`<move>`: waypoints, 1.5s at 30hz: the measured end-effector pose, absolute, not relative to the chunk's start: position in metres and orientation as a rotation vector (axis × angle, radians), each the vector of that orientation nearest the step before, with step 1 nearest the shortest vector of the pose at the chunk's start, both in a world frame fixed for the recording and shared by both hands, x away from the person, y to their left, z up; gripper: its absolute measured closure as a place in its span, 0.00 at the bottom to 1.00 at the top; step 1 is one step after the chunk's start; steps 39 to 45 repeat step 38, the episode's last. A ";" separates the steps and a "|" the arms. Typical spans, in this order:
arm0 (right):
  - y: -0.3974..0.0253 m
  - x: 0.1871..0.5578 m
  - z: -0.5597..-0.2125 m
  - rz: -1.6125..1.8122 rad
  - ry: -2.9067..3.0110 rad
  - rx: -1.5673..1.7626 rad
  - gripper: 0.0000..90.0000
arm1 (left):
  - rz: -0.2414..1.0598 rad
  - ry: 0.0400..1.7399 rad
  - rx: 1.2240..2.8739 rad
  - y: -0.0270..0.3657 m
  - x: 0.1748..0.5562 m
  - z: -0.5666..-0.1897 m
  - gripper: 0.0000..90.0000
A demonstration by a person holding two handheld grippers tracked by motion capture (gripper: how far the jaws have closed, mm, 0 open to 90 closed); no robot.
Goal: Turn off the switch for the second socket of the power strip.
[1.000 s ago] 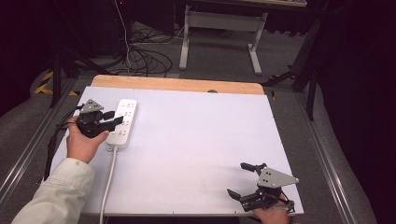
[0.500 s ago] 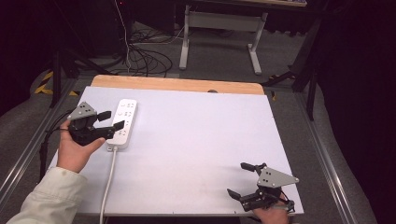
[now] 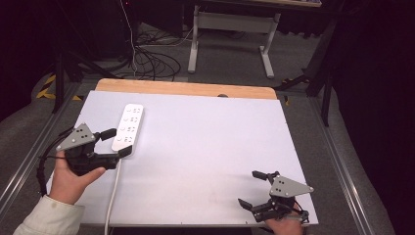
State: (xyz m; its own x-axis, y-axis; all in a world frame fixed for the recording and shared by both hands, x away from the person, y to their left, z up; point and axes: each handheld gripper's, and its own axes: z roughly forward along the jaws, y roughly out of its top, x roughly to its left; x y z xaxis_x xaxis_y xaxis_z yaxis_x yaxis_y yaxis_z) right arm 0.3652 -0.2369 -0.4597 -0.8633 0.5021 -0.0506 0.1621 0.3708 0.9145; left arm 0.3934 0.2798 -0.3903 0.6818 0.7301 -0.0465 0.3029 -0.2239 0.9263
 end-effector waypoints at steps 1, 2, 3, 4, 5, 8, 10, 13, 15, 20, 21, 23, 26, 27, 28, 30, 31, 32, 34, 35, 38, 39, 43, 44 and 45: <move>-0.237 0.365 -0.460 1.488 2.316 0.583 0.05 | 0.487 0.812 1.811 0.280 0.392 -0.392 0.22; -0.237 0.365 -0.460 1.488 2.317 0.583 0.05 | 0.472 0.809 1.799 0.279 0.389 -0.394 0.22; -0.237 0.365 -0.460 1.489 2.318 0.582 0.05 | 0.466 0.801 1.799 0.280 0.387 -0.396 0.20; -0.237 0.365 -0.460 1.489 2.318 0.582 0.05 | 0.452 0.802 1.794 0.279 0.385 -0.399 0.20; -0.237 0.365 -0.460 1.492 2.317 0.581 0.05 | 0.444 0.798 1.796 0.279 0.383 -0.401 0.20; -0.237 0.365 -0.460 1.495 2.316 0.580 0.05 | 0.446 0.776 1.809 0.278 0.376 -0.407 0.17; -0.237 0.365 -0.460 1.495 2.316 0.579 0.05 | 0.476 0.757 1.845 0.278 0.373 -0.410 0.16; -0.237 0.365 -0.459 1.494 2.316 0.578 0.05 | 0.483 0.745 1.857 0.278 0.366 -0.416 0.11; -0.237 0.365 -0.459 1.495 2.316 0.577 0.05 | 0.470 0.743 1.841 0.280 0.362 -0.420 0.12; -0.237 0.364 -0.459 1.498 2.319 0.576 0.05 | 0.461 0.755 1.838 0.281 0.352 -0.432 0.12; -0.237 0.364 -0.459 1.500 2.320 0.575 0.05 | 0.444 0.754 1.845 0.281 0.350 -0.437 0.11; -0.237 0.364 -0.459 1.506 2.321 0.570 0.04 | 0.420 0.757 1.846 0.283 0.347 -0.444 0.11; -0.238 0.364 -0.458 1.527 2.317 0.572 0.03 | 0.438 0.756 1.860 0.286 0.344 -0.454 0.11; -0.238 0.364 -0.458 1.534 2.318 0.573 0.03 | 0.445 0.768 1.860 0.287 0.342 -0.457 0.12; -0.238 0.364 -0.459 1.538 2.320 0.575 0.03 | 0.443 0.778 1.852 0.288 0.340 -0.459 0.12; -0.238 0.364 -0.459 1.535 2.323 0.574 0.03 | 0.431 0.810 1.834 0.289 0.338 -0.464 0.12; -0.238 0.365 -0.459 1.536 2.324 0.573 0.03 | 0.425 0.834 1.823 0.290 0.337 -0.467 0.13; -0.238 0.365 -0.459 1.533 2.327 0.572 0.03 | 0.419 0.853 1.808 0.290 0.336 -0.469 0.13; -0.238 0.365 -0.459 1.536 2.329 0.572 0.03 | 0.431 0.871 1.801 0.290 0.335 -0.471 0.13; -0.238 0.365 -0.459 1.537 2.330 0.571 0.03 | 0.446 0.870 1.800 0.289 0.335 -0.471 0.13; -0.238 0.365 -0.459 1.536 2.332 0.573 0.03 | 0.434 0.888 1.773 0.289 0.337 -0.471 0.13; -0.238 0.365 -0.459 1.536 2.332 0.573 0.03 | 0.434 0.888 1.773 0.289 0.337 -0.471 0.13; -0.238 0.365 -0.459 1.536 2.332 0.573 0.03 | 0.434 0.888 1.773 0.289 0.337 -0.471 0.13; -0.238 0.365 -0.459 1.536 2.332 0.573 0.03 | 0.434 0.888 1.773 0.289 0.337 -0.471 0.13; -0.238 0.365 -0.459 1.536 2.332 0.573 0.03 | 0.434 0.888 1.773 0.289 0.337 -0.471 0.13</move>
